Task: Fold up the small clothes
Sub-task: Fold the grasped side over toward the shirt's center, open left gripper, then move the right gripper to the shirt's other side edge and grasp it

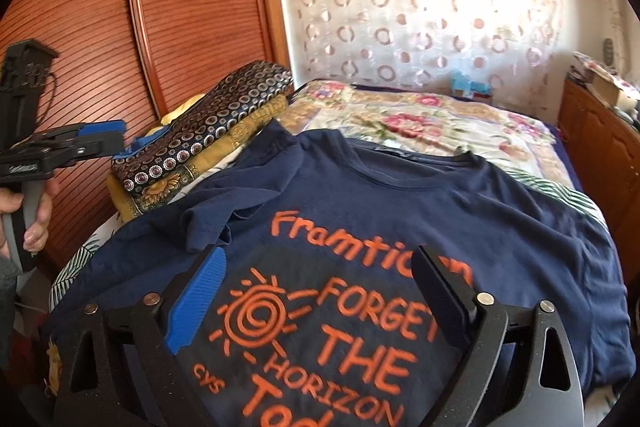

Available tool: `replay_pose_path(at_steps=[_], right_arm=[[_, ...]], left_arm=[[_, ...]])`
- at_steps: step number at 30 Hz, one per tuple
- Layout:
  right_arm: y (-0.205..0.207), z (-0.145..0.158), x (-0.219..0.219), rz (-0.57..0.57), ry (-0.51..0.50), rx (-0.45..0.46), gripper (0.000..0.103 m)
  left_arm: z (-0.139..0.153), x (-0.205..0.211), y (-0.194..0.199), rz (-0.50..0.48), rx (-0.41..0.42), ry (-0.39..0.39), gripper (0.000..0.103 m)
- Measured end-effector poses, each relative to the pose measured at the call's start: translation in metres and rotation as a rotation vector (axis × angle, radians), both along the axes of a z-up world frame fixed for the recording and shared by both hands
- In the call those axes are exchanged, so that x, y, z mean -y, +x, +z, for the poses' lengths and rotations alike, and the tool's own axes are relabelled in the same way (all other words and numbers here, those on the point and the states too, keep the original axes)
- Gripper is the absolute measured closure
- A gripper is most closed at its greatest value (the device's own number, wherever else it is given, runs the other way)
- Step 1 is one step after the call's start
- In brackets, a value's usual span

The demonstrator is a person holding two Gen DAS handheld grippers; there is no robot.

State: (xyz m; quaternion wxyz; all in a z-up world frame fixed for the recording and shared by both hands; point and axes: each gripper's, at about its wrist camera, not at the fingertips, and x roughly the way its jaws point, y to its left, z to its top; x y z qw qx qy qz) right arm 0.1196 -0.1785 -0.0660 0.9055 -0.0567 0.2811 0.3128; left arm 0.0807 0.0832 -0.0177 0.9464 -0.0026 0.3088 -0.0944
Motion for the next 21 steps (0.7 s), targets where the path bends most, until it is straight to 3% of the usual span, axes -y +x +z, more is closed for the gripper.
replay_pose_path(at_steps=[4, 8, 17, 21], right_arm=[[0.024, -0.002, -0.015, 0.024, -0.021, -0.028, 0.02], [0.04, -0.004, -0.021, 0.012, -0.041, -0.041, 0.021], [0.043, 0.003, 0.007, -0.037, -0.041, -0.05, 0.021], [0.04, 0.01, 0.044, -0.094, -0.046, -0.033, 0.021]], left_arm=[[-0.006, -0.009, -0.011, 0.017, 0.011, -0.005, 0.022], [-0.014, -0.014, -0.017, 0.028, 0.005, -0.014, 0.022], [-0.037, -0.003, -0.022, 0.017, -0.016, -0.018, 0.022], [-0.052, 0.009, -0.02, -0.002, -0.048, -0.029, 0.022]])
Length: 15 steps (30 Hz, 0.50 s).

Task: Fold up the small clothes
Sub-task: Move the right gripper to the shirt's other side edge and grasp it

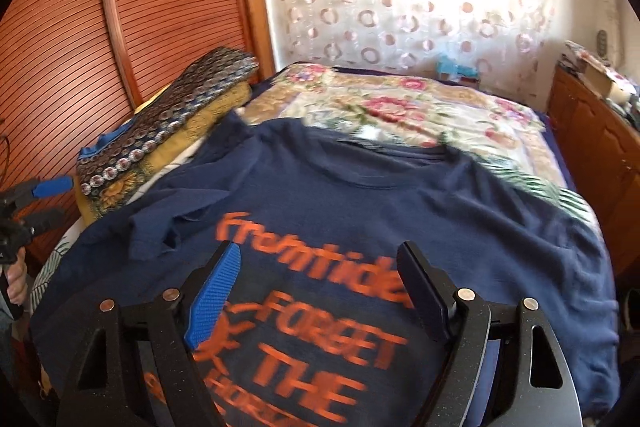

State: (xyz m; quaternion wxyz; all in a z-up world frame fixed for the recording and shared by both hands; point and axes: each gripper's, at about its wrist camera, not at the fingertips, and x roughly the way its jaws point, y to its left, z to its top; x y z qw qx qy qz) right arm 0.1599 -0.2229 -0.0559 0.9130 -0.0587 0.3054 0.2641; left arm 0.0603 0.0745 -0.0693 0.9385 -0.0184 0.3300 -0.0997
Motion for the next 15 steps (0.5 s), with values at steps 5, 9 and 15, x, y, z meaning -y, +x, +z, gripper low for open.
replay_pose_path(at_steps=[5, 9, 15], right_arm=[[0.002, 0.001, 0.068, -0.126, -0.036, 0.007, 0.021], [0.003, -0.003, 0.128, -0.25, -0.075, 0.009, 0.021], [-0.007, -0.023, 0.197, -0.378, -0.133, -0.067, 0.021]], left_arm=[[-0.02, 0.02, 0.008, -0.026, -0.05, 0.023, 0.022], [-0.039, 0.032, 0.017, -0.039, -0.117, 0.05, 0.022], [-0.054, 0.042, 0.027, -0.057, -0.195, 0.09, 0.022]])
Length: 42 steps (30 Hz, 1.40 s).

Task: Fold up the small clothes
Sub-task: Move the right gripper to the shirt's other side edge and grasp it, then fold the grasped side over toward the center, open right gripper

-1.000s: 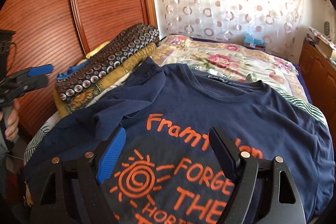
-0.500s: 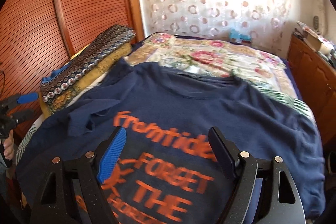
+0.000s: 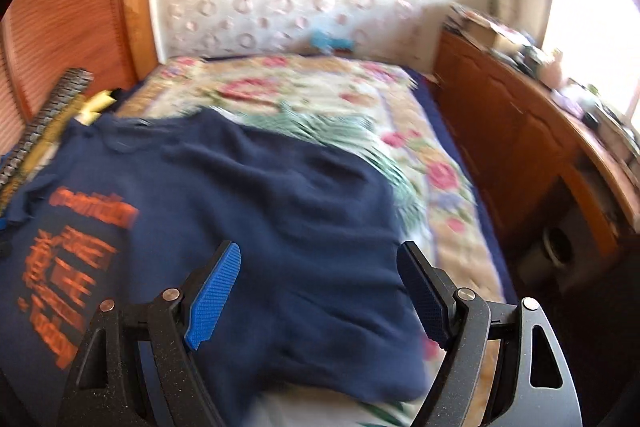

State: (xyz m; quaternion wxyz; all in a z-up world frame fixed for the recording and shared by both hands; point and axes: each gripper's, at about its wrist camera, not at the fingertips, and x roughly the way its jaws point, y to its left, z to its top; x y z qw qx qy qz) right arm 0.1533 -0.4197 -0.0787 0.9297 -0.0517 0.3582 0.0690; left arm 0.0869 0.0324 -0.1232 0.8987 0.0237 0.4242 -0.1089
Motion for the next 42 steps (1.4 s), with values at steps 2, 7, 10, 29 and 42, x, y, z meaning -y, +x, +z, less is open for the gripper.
replay_pose_path(at_steps=[2, 7, 10, 29, 42], right_arm=[[-0.009, -0.007, 0.016, -0.024, 0.013, -0.021, 0.021], [-0.037, -0.018, 0.038, -0.054, 0.084, -0.063, 0.021], [-0.044, -0.021, 0.049, -0.066, 0.109, -0.093, 0.021], [-0.03, 0.028, 0.018, 0.016, 0.047, 0.04, 0.095], [-0.047, 0.016, -0.101, 0.346, 0.023, 0.021, 0.095]], left_arm=[[-0.003, 0.002, 0.001, -0.005, -0.01, 0.011, 0.022], [-0.005, 0.008, 0.003, -0.006, -0.013, 0.049, 0.02], [-0.007, 0.012, 0.006, -0.017, -0.026, 0.05, 0.008], [0.022, 0.002, -0.007, 0.033, 0.116, 0.004, 0.0], [0.062, -0.003, -0.018, 0.064, 0.222, -0.053, 0.0]])
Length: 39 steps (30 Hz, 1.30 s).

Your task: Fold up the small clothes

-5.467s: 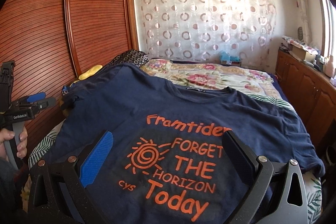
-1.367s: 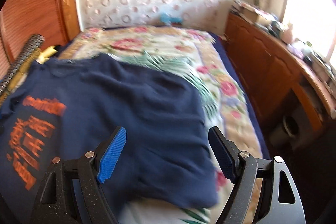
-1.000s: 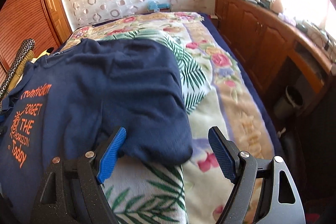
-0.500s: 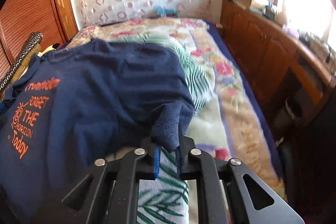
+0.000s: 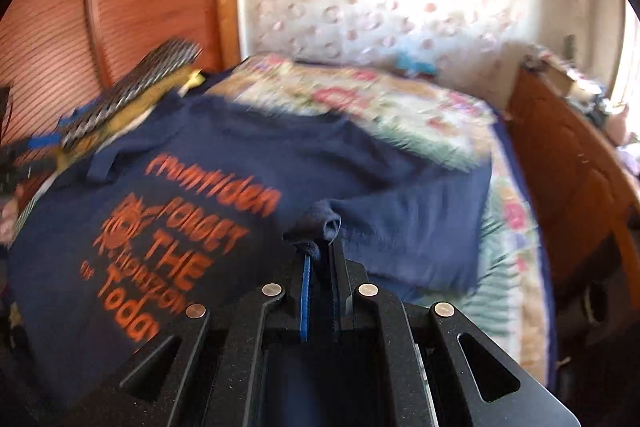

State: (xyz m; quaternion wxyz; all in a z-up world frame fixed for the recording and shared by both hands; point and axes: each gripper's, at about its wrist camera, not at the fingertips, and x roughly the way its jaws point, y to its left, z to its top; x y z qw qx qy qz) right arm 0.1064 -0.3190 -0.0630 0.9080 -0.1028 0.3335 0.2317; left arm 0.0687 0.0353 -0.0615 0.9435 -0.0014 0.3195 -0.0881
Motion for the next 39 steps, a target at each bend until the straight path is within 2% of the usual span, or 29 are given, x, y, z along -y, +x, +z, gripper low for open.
replay_pose_path(at_steps=[2, 3, 5, 7, 11, 15, 17, 22, 24, 27, 29, 31, 39], right_arm=[[-0.005, -0.007, -0.001, 0.003, -0.024, -0.014, 0.094], [-0.007, -0.011, 0.0, -0.006, -0.038, -0.021, 0.09], [-0.007, -0.012, 0.009, -0.031, -0.026, -0.033, 0.055], [-0.008, -0.006, 0.019, -0.055, 0.003, -0.019, 0.047], [-0.006, 0.013, 0.045, -0.109, 0.067, 0.017, 0.047], [-0.001, 0.027, 0.065, -0.139, 0.131, 0.04, 0.047], [0.008, 0.021, 0.069, -0.182, 0.116, 0.034, 0.047], [0.045, -0.005, 0.068, -0.258, 0.094, -0.075, 0.047], [0.056, -0.01, 0.065, -0.272, 0.095, -0.094, 0.05], [0.066, -0.01, 0.059, -0.269, 0.103, -0.12, 0.062], [0.068, -0.01, 0.053, -0.254, 0.089, -0.129, 0.085], [0.069, 0.002, 0.054, -0.24, 0.07, -0.116, 0.098], [0.063, 0.04, 0.012, -0.093, 0.075, -0.041, 0.099]], left_arm=[[0.002, 0.002, -0.002, -0.001, 0.01, -0.003, 0.0], [0.003, 0.002, -0.003, 0.0, 0.014, -0.007, 0.0], [0.005, 0.002, -0.005, 0.002, 0.022, -0.022, 0.0], [0.007, 0.001, -0.007, 0.006, 0.03, -0.032, 0.0], [0.007, 0.001, -0.01, 0.007, 0.034, -0.061, 0.0], [0.009, 0.004, -0.015, 0.007, 0.046, -0.058, 0.0], [0.01, 0.003, -0.016, 0.009, 0.052, -0.063, 0.0], [0.009, 0.001, -0.016, 0.013, 0.048, -0.073, 0.0], [0.007, 0.0, -0.016, 0.013, 0.04, -0.072, 0.0], [0.004, -0.001, -0.015, 0.014, 0.029, -0.07, 0.0], [0.002, -0.001, -0.016, 0.015, 0.027, -0.072, 0.0], [0.001, -0.003, -0.016, 0.018, 0.025, -0.077, 0.0], [0.001, -0.004, -0.016, 0.023, 0.023, -0.084, 0.0]])
